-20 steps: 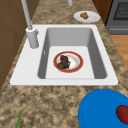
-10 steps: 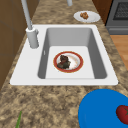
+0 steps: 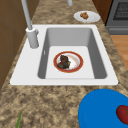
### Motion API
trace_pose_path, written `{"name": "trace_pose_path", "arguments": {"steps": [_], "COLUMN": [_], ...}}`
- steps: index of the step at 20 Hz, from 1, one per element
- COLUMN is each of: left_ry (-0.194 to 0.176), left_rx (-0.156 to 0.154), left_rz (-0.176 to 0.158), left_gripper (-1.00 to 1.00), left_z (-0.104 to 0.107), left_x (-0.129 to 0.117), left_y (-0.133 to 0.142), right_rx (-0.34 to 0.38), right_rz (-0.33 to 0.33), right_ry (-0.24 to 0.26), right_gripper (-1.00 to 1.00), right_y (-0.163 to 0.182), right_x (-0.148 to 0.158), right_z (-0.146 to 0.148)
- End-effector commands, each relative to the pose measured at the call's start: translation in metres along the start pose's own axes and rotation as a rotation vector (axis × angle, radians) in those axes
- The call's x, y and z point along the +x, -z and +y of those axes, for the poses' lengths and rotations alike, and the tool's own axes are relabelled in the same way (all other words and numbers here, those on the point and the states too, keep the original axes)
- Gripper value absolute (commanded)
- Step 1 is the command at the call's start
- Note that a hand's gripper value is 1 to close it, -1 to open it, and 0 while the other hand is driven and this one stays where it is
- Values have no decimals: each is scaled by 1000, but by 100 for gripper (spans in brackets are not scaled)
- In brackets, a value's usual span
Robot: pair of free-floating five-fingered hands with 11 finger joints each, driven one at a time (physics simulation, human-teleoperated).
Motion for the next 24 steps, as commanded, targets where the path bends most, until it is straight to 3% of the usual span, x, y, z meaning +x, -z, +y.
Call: {"name": "trace_pose_path", "arguments": {"steps": [1, 7, 11, 14, 23, 24], "left_ry": [0, 0, 0, 0, 0, 0], "left_rx": [0, 0, 0, 0, 0, 0], "left_rz": [0, 0, 0, 0, 0, 0], "left_gripper": [0, 0, 0, 0, 0, 0], "left_z": [0, 0, 0, 0, 0, 0], "left_x": [0, 0, 0, 0, 0, 0], "left_y": [0, 0, 0, 0, 0, 0], "right_rx": [-16, -37, -5, -16, -24, -13], "right_rz": [20, 51, 46, 37, 47, 47], "right_ry": [-4, -38, -25, -56, -68, -77], "right_gripper": [100, 100, 100, 100, 100, -100], "right_y": [35, 69, 96, 133, 222, 226], "right_x": [13, 37, 50, 52, 69, 73], "right_z": [7, -12, -21, -3, 15, 14]}}
